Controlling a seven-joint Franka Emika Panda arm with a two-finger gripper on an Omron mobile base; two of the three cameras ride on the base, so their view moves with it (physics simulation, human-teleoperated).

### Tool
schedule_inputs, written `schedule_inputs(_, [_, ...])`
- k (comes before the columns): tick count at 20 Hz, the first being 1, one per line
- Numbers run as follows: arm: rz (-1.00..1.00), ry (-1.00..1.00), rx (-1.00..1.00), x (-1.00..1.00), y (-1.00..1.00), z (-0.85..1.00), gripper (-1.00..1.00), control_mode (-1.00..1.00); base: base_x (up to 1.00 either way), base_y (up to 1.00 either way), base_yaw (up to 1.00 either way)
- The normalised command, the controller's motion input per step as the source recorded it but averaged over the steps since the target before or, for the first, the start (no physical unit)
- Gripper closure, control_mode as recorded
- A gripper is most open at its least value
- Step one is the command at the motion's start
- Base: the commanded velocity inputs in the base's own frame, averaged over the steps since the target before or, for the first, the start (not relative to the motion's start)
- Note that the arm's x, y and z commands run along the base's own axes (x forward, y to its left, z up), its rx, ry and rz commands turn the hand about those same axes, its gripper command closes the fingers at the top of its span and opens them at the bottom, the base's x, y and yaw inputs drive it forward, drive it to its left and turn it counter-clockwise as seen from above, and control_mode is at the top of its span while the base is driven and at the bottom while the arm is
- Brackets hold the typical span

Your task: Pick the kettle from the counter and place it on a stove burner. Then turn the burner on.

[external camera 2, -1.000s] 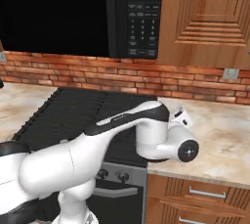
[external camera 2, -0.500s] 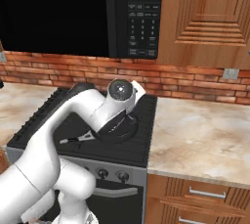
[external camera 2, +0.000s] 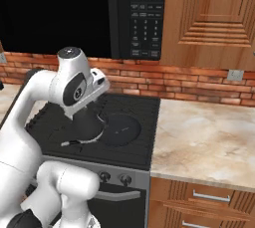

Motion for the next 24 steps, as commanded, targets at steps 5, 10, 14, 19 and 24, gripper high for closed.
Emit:
schedule_inputs(5, [0.00,0.16,0.00,0.00,1.00,0.30,1.00,-1.00,0.00,0.00,0.00])
schedule_inputs(10, [-0.01,0.01,0.07,0.00,1.00,-0.10,1.00,-1.00,0.00,0.00,0.00])
schedule_inputs(14, [0.00,0.00,0.17,-0.02,0.87,-0.25,1.00,-1.00,0.00,0.00,0.00])
schedule_inputs(19, [0.00,0.00,0.02,0.00,0.07,-0.05,1.00,-1.00,0.00,0.00,0.00])
schedule_inputs(24, [-0.01,-0.08,-0.01,0.03,0.12,-0.05,1.00,-1.00,0.00,0.00,0.00])
